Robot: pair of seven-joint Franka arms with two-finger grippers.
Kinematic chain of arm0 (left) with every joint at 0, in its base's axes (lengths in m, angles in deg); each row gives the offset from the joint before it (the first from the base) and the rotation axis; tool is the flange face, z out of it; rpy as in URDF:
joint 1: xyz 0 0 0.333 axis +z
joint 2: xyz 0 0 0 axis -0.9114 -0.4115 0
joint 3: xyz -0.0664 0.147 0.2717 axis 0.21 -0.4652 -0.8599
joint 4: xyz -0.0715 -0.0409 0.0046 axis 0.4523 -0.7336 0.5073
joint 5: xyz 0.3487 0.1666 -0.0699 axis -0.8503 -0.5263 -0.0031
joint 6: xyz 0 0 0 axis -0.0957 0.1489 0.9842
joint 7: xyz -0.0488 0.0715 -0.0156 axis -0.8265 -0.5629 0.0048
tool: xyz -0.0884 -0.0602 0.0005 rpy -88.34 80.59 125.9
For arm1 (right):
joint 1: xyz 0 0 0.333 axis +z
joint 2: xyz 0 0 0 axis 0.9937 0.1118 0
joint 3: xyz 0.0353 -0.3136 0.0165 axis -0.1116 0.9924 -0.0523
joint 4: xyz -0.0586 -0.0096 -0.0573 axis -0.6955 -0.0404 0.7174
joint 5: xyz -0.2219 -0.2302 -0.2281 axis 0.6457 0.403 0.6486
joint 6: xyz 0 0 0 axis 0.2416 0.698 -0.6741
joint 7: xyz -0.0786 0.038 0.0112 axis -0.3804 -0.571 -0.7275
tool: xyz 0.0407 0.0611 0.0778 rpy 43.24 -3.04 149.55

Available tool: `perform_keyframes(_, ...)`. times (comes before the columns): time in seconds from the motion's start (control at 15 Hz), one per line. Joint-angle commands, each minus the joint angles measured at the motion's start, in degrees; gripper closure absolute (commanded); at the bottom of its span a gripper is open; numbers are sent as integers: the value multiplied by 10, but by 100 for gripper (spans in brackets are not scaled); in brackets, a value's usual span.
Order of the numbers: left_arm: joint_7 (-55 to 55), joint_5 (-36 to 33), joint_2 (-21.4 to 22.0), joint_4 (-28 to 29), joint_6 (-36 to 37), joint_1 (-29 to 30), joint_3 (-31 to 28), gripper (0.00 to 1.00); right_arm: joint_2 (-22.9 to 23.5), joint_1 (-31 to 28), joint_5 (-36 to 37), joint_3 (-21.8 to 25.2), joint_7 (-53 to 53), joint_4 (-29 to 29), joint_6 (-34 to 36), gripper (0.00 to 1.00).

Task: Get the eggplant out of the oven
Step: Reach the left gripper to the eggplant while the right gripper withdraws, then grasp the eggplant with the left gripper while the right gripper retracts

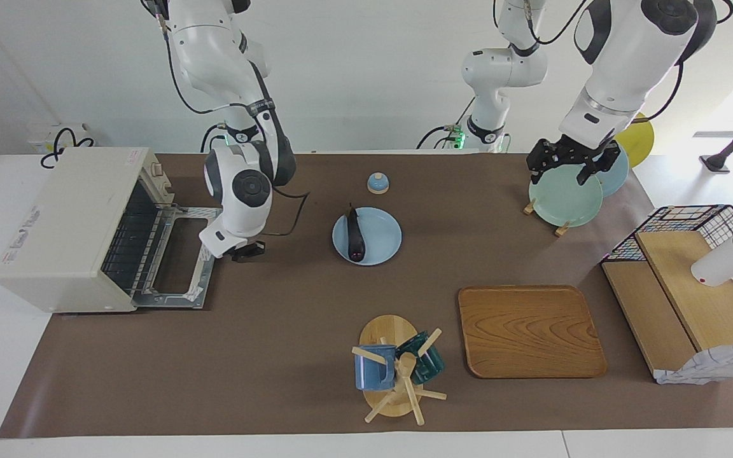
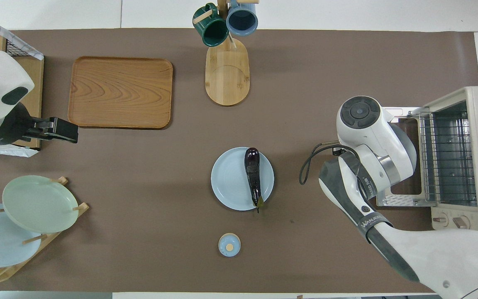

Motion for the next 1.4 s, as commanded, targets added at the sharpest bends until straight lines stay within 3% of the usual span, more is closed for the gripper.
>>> perform_keyframes(0.0, -10, 28, 7, 31, -28, -37, -4, 0, -22, -20, 32, -8, 27, -30, -19, 100)
perform_keyframes(0.2, -55, 66, -1, 49, -73, -72, -4, 0, -22, -31, 44, -8, 28, -38, -33, 100)
perform_keyframes(0.47, -149, 67, -68, 50, -139, -172, -4, 0, -22, -31, 62, -8, 49, -36, -28, 100)
perform_keyframes(0.67, -212, 67, -117, 62, -210, -239, -4, 0, -29, -41, 80, -7, 102, -4, 8, 100)
perform_keyframes(0.93, -261, 67, -140, 138, -340, -316, -5, 0, -82, -71, 71, -8, 180, 21, 64, 100)
perform_keyframes(1.33, -298, 66, -205, 137, -415, -360, -6, 0, -141, -117, 52, -7, 265, 24, 117, 100)
